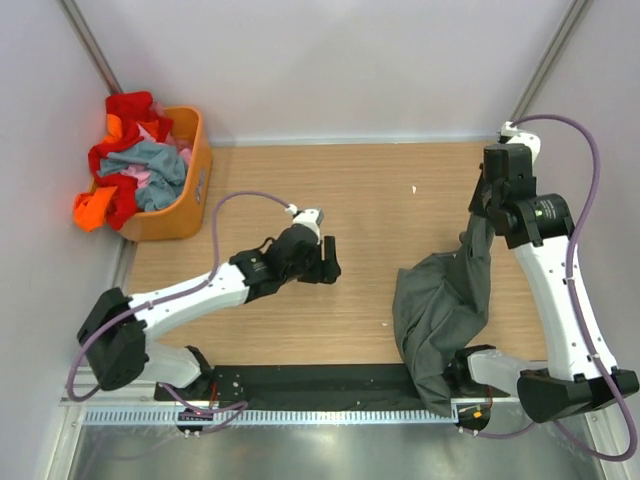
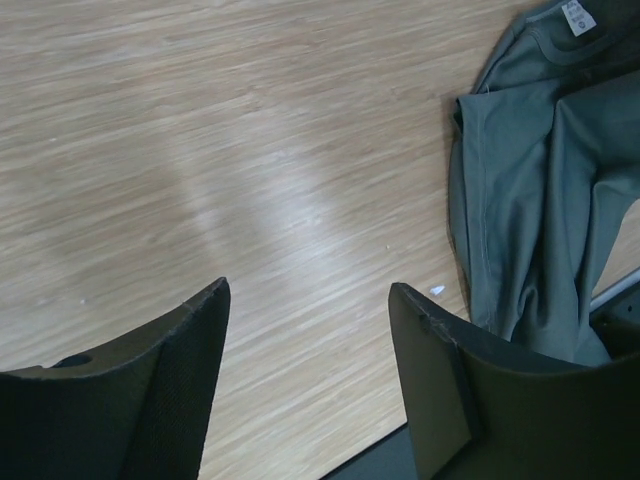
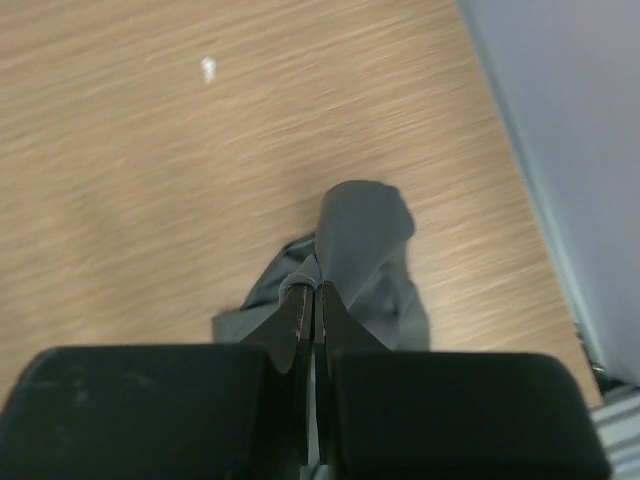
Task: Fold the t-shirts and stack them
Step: Flatten the tshirt out
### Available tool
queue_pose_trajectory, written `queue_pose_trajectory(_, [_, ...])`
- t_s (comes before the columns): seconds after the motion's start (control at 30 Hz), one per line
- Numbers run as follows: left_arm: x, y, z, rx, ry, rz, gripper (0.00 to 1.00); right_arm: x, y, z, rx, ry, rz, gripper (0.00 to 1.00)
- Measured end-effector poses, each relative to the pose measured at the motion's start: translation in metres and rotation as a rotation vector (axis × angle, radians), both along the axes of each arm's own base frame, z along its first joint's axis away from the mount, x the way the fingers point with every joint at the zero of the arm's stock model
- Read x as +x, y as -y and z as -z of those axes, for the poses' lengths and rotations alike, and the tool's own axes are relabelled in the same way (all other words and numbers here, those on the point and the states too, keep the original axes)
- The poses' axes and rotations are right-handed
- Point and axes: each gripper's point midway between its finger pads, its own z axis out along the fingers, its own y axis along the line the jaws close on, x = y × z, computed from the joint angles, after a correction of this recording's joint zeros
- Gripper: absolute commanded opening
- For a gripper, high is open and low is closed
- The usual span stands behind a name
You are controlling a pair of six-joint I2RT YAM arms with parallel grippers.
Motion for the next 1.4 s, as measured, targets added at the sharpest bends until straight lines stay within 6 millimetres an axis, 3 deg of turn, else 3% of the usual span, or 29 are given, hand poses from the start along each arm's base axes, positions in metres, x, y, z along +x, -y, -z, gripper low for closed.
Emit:
queue_pose_trajectory(0.07, [0.007, 0.012, 0.006, 0.001, -0.01, 0.005, 0.61, 0.002, -0.018, 0.013, 0.065, -0.032, -0.076, 0.01])
queue_pose_trajectory(0.13, [0.012, 0.018, 0.002, -0.016, 0.001, 0.006, 0.59, 0.012, -0.051, 0.021, 0.186, -0.054, -0.202, 0.01])
queue_pose_trajectory(0.2, [0.015, 0.018, -0.009, -0.038, 0.024, -0.003, 0.58, 0.024, -0.088, 0.018, 0.308, -0.07, -0.326, 0.01])
queue_pose_trajectory(0.27, [0.015, 0.014, -0.023, -0.06, 0.05, -0.014, 0.59, 0.042, -0.121, 0.0, 0.387, -0.055, -0.428, 0.01])
queue_pose_trajectory(0.3, [0.014, 0.009, -0.035, -0.075, 0.072, -0.025, 0.59, 0.054, -0.14, -0.017, 0.419, -0.039, -0.482, 0.01])
queue_pose_trajectory(0.37, [0.011, -0.008, -0.066, -0.113, 0.132, -0.058, 0.6, 0.086, -0.178, -0.07, 0.468, 0.07, -0.592, 0.01])
queue_pose_trajectory(0.47, [0.002, -0.037, -0.11, -0.175, 0.221, -0.11, 0.6, 0.116, -0.214, -0.175, 0.528, 0.347, -0.71, 0.01])
queue_pose_trajectory(0.5, [-0.002, -0.048, -0.122, -0.193, 0.247, -0.128, 0.6, 0.117, -0.215, -0.207, 0.54, 0.456, -0.717, 0.01])
queue_pose_trajectory(0.57, [-0.009, -0.069, -0.138, -0.211, 0.285, -0.163, 0.6, 0.107, -0.192, -0.252, 0.531, 0.62, -0.635, 0.01])
queue_pose_trajectory(0.63, [-0.014, -0.083, -0.142, -0.201, 0.296, -0.187, 0.6, 0.083, -0.154, -0.273, 0.497, 0.705, -0.493, 0.01])
queue_pose_trajectory(0.7, [-0.019, -0.095, -0.141, -0.179, 0.297, -0.204, 0.6, 0.046, -0.106, -0.292, 0.443, 0.795, -0.319, 0.01])
queue_pose_trajectory(0.77, [-0.022, -0.103, -0.137, -0.148, 0.289, -0.211, 0.6, 0.01, -0.062, -0.296, 0.39, 0.852, -0.156, 0.01])
queue_pose_trajectory(0.87, [-0.023, -0.106, -0.131, -0.101, 0.277, -0.203, 0.6, -0.029, -0.013, -0.264, 0.316, 0.848, 0.053, 0.01])
queue_pose_trajectory(0.93, [-0.021, -0.103, -0.127, -0.076, 0.267, -0.197, 0.63, -0.035, 0.003, -0.218, 0.262, 0.768, 0.139, 0.01])
queue_pose_trajectory(0.97, [-0.019, -0.101, -0.122, -0.059, 0.259, -0.192, 0.64, -0.028, 0.005, -0.183, 0.24, 0.706, 0.163, 0.01])
queue_pose_trajectory(1.03, [-0.015, -0.094, -0.109, -0.018, 0.233, -0.176, 0.66, -0.003, -0.001, -0.089, 0.189, 0.499, 0.175, 0.01])
queue_pose_trajectory(1.1, [-0.01, -0.082, -0.092, 0.021, 0.193, -0.154, 0.68, 0.019, -0.016, 0.027, 0.161, 0.23, 0.15, 0.01])
queue_pose_trajectory(1.17, [-0.007, -0.072, -0.075, 0.053, 0.155, -0.133, 0.68, 0.014, -0.029, 0.146, 0.148, -0.087, 0.12, 0.01])
queue_pose_trajectory(1.2, [-0.006, -0.068, -0.066, 0.067, 0.136, -0.121, 0.68, 0.0, -0.033, 0.187, 0.149, -0.214, 0.112, 0.27])
queue_pose_trajectory(1.23, [-0.006, -0.065, -0.059, 0.079, 0.119, -0.111, 0.68, -0.018, -0.036, 0.218, 0.154, -0.325, 0.11, 0.46])
queue_pose_trajectory(1.27, [-0.007, -0.064, -0.054, 0.088, 0.108, -0.104, 0.68, -0.033, -0.037, 0.232, 0.161, -0.394, 0.11, 0.61])
queue_pose_trajectory(1.33, [-0.008, -0.063, -0.05, 0.092, 0.099, -0.097, 0.68, -0.04, -0.037, 0.227, 0.172, -0.396, 0.111, 0.83])
queue_pose_trajectory(1.4, [-0.008, -0.062, -0.052, 0.087, 0.104, -0.092, 0.69, -0.027, -0.038, 0.196, 0.187, -0.303, 0.097, 0.86])
